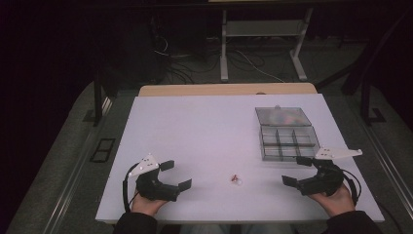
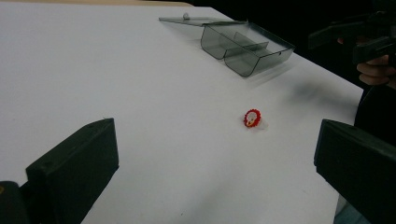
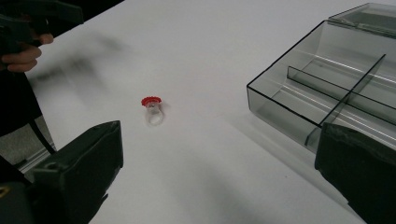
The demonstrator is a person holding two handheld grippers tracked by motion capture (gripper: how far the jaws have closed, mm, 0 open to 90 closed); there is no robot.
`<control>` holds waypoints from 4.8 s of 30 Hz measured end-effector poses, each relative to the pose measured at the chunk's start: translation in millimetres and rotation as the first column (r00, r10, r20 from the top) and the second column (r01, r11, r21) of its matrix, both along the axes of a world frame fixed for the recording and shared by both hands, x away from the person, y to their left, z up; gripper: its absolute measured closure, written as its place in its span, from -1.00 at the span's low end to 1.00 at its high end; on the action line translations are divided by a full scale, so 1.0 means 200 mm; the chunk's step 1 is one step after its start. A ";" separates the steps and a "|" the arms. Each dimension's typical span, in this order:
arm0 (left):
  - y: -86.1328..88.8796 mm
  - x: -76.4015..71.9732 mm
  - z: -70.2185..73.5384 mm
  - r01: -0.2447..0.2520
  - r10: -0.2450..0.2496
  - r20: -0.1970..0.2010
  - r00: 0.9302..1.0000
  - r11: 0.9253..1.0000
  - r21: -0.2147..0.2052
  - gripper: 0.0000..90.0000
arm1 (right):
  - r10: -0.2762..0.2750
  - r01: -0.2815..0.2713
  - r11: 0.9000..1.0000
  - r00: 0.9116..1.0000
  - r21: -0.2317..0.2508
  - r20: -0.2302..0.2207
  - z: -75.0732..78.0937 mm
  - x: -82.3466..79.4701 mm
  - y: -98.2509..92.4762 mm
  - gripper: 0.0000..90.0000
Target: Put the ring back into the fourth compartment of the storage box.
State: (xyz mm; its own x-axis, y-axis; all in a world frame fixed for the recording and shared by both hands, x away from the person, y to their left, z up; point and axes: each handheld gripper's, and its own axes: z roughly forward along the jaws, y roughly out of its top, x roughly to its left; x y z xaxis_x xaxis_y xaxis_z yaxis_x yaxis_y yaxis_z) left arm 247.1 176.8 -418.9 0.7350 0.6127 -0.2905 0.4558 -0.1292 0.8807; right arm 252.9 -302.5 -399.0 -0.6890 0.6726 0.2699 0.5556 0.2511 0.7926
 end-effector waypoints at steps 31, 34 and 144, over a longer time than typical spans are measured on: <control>-0.01 0.00 0.00 0.004 -0.004 -0.003 1.000 1.000 0.002 -1.00 | 0.124 -0.125 0.988 0.992 -0.088 -0.021 0.06 0.07 0.22 -0.99; -0.01 0.00 0.00 0.004 -0.004 -0.002 1.000 1.000 0.002 -1.00 | 0.137 -0.138 0.986 0.990 -0.091 -0.023 0.06 0.08 0.25 -0.99; -0.03 0.00 -0.01 0.037 -0.036 -0.016 0.999 0.999 0.015 -1.00 | 0.287 -0.315 0.904 0.948 -0.287 -0.138 -0.20 0.23 0.77 0.34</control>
State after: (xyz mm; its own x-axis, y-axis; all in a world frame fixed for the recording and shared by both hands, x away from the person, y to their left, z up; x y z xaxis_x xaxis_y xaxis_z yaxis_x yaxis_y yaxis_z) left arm 248.1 171.2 -421.5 0.7523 0.5902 -0.2928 0.4644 -0.1597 0.8711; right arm 298.5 -148.4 -439.7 -0.8539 0.4961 0.1574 0.4810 0.6368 0.6026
